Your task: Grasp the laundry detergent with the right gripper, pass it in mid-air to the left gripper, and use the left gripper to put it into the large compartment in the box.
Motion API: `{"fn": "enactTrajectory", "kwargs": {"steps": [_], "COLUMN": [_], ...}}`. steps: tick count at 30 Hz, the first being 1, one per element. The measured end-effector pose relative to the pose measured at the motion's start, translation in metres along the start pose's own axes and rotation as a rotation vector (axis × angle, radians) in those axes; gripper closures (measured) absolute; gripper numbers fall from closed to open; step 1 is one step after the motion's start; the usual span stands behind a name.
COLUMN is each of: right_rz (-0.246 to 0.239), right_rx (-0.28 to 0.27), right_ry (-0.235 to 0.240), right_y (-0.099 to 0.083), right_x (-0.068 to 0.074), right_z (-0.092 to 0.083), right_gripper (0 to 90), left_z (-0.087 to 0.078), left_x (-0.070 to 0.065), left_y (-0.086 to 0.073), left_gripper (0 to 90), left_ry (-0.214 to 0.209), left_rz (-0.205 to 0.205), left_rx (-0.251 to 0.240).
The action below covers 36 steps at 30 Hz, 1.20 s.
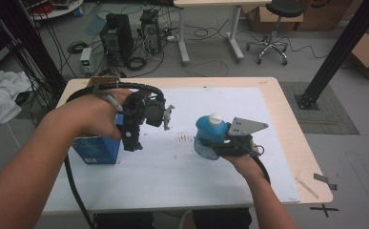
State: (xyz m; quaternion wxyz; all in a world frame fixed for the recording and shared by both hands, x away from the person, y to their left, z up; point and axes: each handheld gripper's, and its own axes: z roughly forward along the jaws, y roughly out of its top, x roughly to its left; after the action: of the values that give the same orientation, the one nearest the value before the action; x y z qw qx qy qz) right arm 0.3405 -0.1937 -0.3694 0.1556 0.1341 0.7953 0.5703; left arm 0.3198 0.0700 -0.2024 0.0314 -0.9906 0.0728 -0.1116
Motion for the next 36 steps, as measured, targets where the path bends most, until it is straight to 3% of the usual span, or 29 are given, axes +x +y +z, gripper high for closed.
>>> {"fn": "enactTrajectory", "kwargs": {"steps": [2, 3, 7, 10, 11, 14, 17, 25, 36], "right_rz": [-0.013, -0.036, -0.073, -0.081, -0.079, -0.079, -0.084, -0.085, -0.098], "right_rx": [-0.001, 0.000, -0.002, -0.006, -0.012, -0.017, -0.025, -0.049, -0.067], "right_ry": [0.024, 0.087, 0.179, 0.209, 0.242, 0.269, 0.329, 0.388, 0.423], "right_y": [0.002, 0.005, 0.009, 0.010, 0.009, 0.009, 0.010, 0.014, 0.021], "right_x": [0.001, 0.003, 0.008, 0.011, 0.013, 0.015, 0.021, 0.035, 0.047], "right_z": [0.001, 0.005, 0.013, 0.018, 0.024, 0.029, 0.040, 0.063, 0.083], "right_gripper": [47.9, 47.9, 47.9, 47.8, 47.8, 47.9, 47.8, 47.7, 47.7], "left_z": [0.000, 0.000, 0.001, 0.002, 0.002, 0.003, 0.004, 0.006, 0.012], "left_x": [0.000, 0.001, 0.000, 0.000, 0.000, 0.000, -0.001, -0.003, -0.008], "left_y": [0.002, 0.004, 0.009, 0.012, 0.013, 0.014, 0.016, 0.022, 0.025], "left_gripper": [0.3, 0.3, 0.3, 0.3, 0.3, 0.3, 0.3, 0.1, 0.1], "left_ry": [0.000, -0.003, -0.010, -0.014, -0.017, -0.019, -0.028, -0.059, -0.087], "left_rz": [0.002, 0.004, 0.008, 0.012, 0.015, 0.015, 0.012, 0.010, 0.001], "left_rx": [0.001, -0.003, 0.003, 0.008, 0.008, 0.008, 0.005, -0.009, -0.041]}}
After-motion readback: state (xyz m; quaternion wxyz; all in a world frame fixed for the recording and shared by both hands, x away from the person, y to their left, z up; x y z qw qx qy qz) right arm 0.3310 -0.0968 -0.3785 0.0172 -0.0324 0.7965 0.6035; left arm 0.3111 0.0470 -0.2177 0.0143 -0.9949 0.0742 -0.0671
